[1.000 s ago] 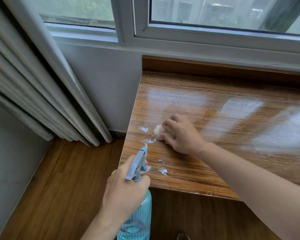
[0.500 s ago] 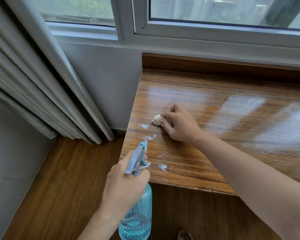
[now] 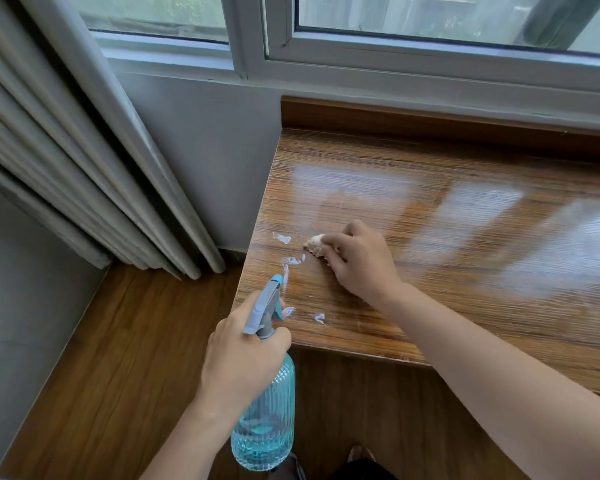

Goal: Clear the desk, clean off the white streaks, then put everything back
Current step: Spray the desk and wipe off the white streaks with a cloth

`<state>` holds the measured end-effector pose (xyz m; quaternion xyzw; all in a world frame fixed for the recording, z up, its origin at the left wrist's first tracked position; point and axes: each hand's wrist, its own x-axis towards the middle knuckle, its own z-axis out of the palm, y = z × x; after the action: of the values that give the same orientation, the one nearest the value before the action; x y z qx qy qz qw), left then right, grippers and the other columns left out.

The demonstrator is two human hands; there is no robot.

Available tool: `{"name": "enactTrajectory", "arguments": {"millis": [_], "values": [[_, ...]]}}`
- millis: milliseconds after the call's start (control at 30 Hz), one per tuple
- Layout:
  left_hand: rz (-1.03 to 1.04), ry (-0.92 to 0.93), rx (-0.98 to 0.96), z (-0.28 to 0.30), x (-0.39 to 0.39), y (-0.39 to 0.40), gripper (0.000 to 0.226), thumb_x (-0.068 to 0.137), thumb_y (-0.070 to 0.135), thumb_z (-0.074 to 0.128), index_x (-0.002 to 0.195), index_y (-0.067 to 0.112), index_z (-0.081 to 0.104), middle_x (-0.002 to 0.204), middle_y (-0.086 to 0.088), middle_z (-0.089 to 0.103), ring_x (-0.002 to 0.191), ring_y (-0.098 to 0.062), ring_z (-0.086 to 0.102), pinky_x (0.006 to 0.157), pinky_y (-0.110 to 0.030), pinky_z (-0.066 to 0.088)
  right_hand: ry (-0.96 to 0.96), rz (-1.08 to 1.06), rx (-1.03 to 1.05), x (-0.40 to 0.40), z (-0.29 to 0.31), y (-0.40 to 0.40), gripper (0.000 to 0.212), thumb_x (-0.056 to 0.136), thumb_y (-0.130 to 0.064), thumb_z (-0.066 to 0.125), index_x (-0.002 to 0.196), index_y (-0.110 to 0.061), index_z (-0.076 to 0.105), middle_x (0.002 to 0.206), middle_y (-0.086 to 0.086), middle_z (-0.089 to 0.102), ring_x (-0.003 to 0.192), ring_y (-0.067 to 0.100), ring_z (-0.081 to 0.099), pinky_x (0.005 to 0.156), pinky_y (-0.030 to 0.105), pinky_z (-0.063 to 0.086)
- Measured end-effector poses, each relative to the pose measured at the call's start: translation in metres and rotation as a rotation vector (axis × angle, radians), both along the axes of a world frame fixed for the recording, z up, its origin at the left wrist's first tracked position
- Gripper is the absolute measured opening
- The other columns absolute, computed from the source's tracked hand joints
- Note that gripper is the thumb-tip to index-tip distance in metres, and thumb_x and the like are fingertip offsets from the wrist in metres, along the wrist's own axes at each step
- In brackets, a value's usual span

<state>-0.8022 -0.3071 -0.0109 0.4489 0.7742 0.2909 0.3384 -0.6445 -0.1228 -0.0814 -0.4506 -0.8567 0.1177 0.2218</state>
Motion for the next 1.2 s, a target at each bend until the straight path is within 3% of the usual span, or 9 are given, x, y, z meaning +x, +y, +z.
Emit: {"name": "enactTrajectory", "arguments": {"millis": [100, 267, 433, 567, 667, 833, 933, 1033, 1200], "values": [[0.024, -0.018, 0.006, 0.001, 0.001, -0.006, 0.034, 0.089, 0.007, 0.062, 0.11, 0.033, 0.056, 0.063, 0.008, 0.043, 0.05, -0.011, 0.047, 0.046, -0.019, 0.033, -0.064, 0.139, -0.009, 0.007, -0.01, -0.031, 0.021, 0.095, -0.028, 0.061, 0.113, -0.025, 0.07, 0.096, -0.002, 0.048, 0.087, 0.019, 0.046, 0.075, 0.04, 0.047], [0.036, -0.035, 0.006, 0.002, 0.006, -0.016, 0.032, 0.092, 0.011, 0.063, 0.113, 0.034, 0.056, 0.065, 0.007, 0.047, 0.053, -0.007, 0.052, 0.047, -0.018, 0.036, -0.08, 0.422, -0.077, 0.033, -0.003, -0.099, 0.017, 0.096, -0.028, 0.063, 0.111, -0.027, 0.069, 0.089, -0.006, 0.046, 0.078, 0.014, 0.044, 0.068, 0.033, 0.044], [0.05, -0.036, -0.002, 0.003, 0.009, -0.025, 0.028, 0.089, 0.007, 0.062, 0.105, 0.03, 0.057, 0.063, 0.009, 0.043, 0.051, -0.012, 0.046, 0.046, -0.016, 0.032, 0.081, 0.17, -0.098, 0.023, 0.005, -0.062, 0.026, 0.094, -0.032, 0.068, 0.119, -0.025, 0.072, 0.095, -0.004, 0.055, 0.079, 0.016, 0.053, 0.067, 0.031, 0.049], [0.044, -0.023, -0.002, 0.003, 0.014, -0.028, 0.026, 0.092, 0.008, 0.063, 0.104, 0.03, 0.055, 0.066, 0.007, 0.046, 0.054, -0.014, 0.05, 0.047, -0.018, 0.037, -0.049, -0.007, 0.011, 0.02, -0.006, -0.037, 0.025, 0.096, -0.031, 0.065, 0.12, -0.025, 0.071, 0.093, -0.002, 0.052, 0.083, 0.021, 0.051, 0.072, 0.035, 0.036], [0.061, -0.023, -0.008, 0.002, 0.015, -0.029, 0.025, 0.092, 0.009, 0.063, 0.099, 0.031, 0.053, 0.068, 0.004, 0.049, 0.056, -0.017, 0.053, 0.049, -0.023, 0.04, -0.06, 0.114, 0.01, 0.024, -0.008, -0.071, 0.02, 0.095, -0.031, 0.062, 0.112, -0.027, 0.071, 0.091, -0.004, 0.05, 0.082, 0.019, 0.05, 0.071, 0.033, 0.029], [0.075, -0.04, -0.008, 0.001, 0.021, -0.032, 0.024, 0.09, 0.01, 0.064, 0.093, 0.031, 0.053, 0.067, 0.0, 0.051, 0.059, -0.018, 0.055, 0.053, -0.032, 0.046, -0.093, 0.355, -0.101, 0.034, 0.002, -0.117, 0.016, 0.095, -0.03, 0.063, 0.108, -0.031, 0.071, 0.085, -0.01, 0.049, 0.074, 0.012, 0.047, 0.07, 0.035, 0.037], [0.052, -0.038, -0.003, 0.002, 0.021, -0.033, 0.022, 0.092, 0.011, 0.063, 0.098, 0.031, 0.055, 0.069, 0.0, 0.052, 0.059, -0.019, 0.054, 0.053, -0.028, 0.045, 0.024, 0.051, -0.079, 0.045, 0.01, -0.089, 0.022, 0.095, -0.029, 0.069, 0.115, -0.027, 0.074, 0.09, -0.008, 0.055, 0.073, 0.007, 0.04, 0.073, 0.034, 0.042], [0.048, -0.035, 0.001, 0.003, 0.023, -0.034, 0.02, 0.092, 0.01, 0.062, 0.097, 0.028, 0.055, 0.067, 0.003, 0.048, 0.055, -0.017, 0.05, 0.051, -0.026, 0.042, -0.058, -0.188, -0.058, 0.053, 0.009, -0.059, 0.024, 0.096, -0.029, 0.068, 0.119, -0.025, 0.074, 0.092, -0.003, 0.055, 0.076, 0.014, 0.044, 0.077, 0.042, 0.045], [0.049, -0.027, -0.003, 0.004, 0.029, -0.032, 0.024, 0.09, 0.01, 0.063, 0.096, 0.031, 0.054, 0.068, 0.003, 0.049, 0.058, -0.016, 0.049, 0.052, -0.028, 0.04, -0.148, 0.147, -0.087, 0.033, -0.001, -0.098, 0.017, 0.092, -0.031, 0.062, 0.106, -0.031, 0.072, 0.085, -0.009, 0.051, 0.076, 0.014, 0.048, 0.073, 0.038, 0.038]]}}
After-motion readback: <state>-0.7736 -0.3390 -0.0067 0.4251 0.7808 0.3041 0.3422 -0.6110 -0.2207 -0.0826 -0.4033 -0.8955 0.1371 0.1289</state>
